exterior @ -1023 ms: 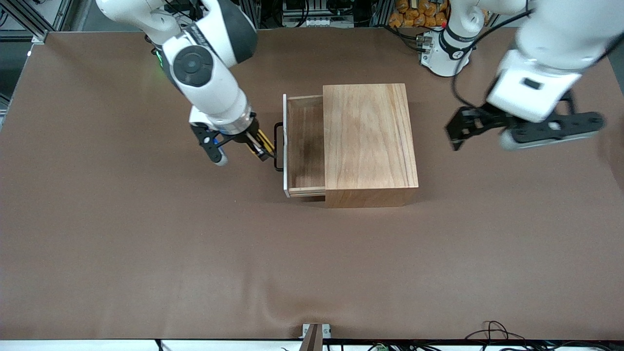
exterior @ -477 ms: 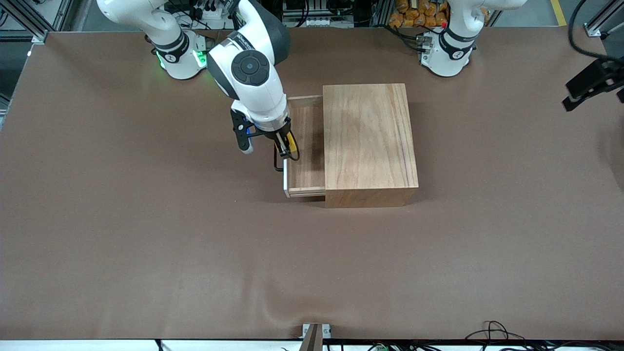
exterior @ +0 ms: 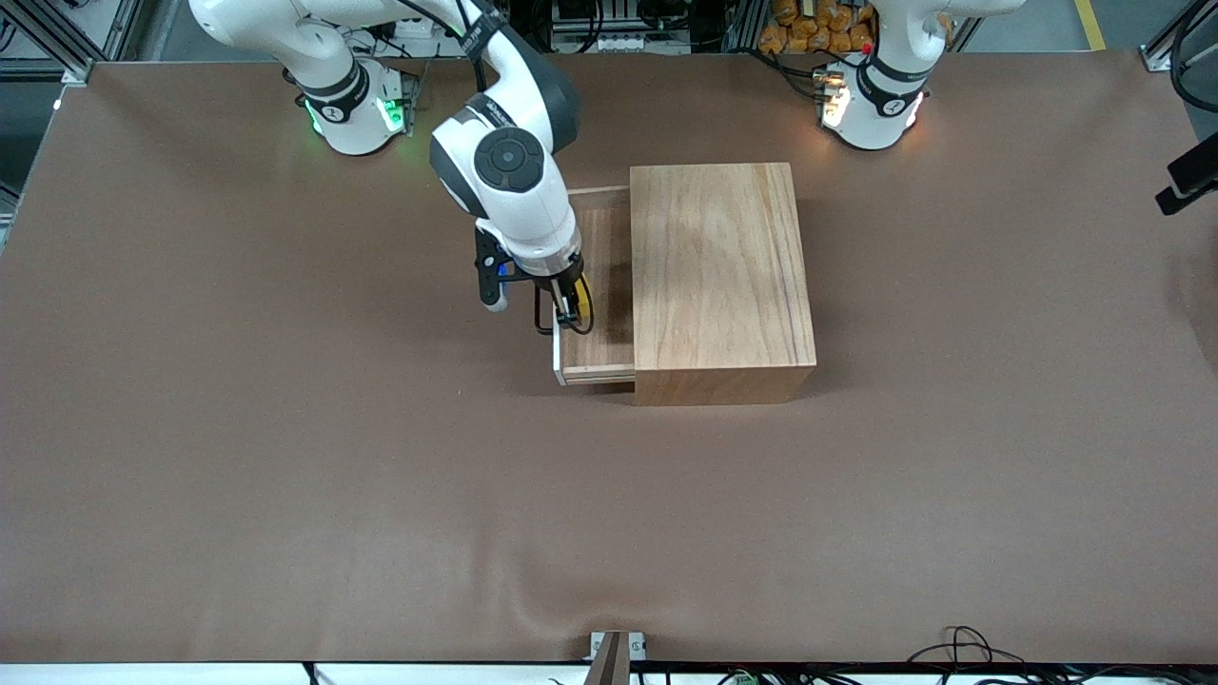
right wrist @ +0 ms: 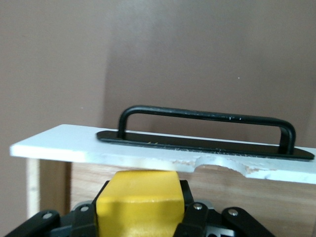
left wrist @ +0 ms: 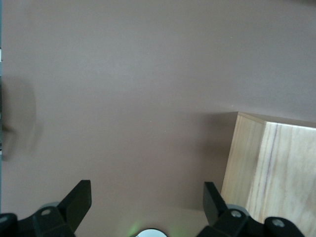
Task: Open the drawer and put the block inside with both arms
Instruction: 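Lower the cube into the drawer and open the right gripper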
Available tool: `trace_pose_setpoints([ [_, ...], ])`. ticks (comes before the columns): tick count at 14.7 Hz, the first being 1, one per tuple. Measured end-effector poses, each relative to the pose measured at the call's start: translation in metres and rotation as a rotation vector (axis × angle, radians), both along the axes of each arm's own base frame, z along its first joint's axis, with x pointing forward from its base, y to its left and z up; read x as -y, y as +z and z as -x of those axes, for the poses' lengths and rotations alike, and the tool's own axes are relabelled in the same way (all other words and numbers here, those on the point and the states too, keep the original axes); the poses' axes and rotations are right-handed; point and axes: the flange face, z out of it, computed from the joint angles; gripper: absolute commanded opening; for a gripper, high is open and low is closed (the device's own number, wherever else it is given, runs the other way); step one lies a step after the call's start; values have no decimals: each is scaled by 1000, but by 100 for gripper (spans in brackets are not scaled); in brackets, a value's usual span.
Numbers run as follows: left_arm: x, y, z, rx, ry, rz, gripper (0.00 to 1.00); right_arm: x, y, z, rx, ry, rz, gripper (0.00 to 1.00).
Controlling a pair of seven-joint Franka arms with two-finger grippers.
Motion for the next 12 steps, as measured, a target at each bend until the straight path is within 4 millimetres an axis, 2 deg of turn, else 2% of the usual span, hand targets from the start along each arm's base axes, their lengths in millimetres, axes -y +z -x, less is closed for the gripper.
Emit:
trace_pose_setpoints([
  [5,-51,-4,2,-13,-47,-1,100,-24,-29,13,-29,-19,23,16],
  [6,-59,-4,3,-14,-47,-1,100,-28,-33,13,-31,-23,24,29],
  [7,-65,-6,3,-18,-46,0,100,-31,-36,12,-31,-27,24,55],
  [8,-71,-8,4,-24,-48,1,100,-32,-38,10,-31,-28,25,87],
  [9,-78,-11,4,-31,-59,3,100,-33,-40,8,-31,-29,25,100],
  [12,-101,-16,9,-40,-77,8,100,-35,-37,4,-23,-34,19,100],
])
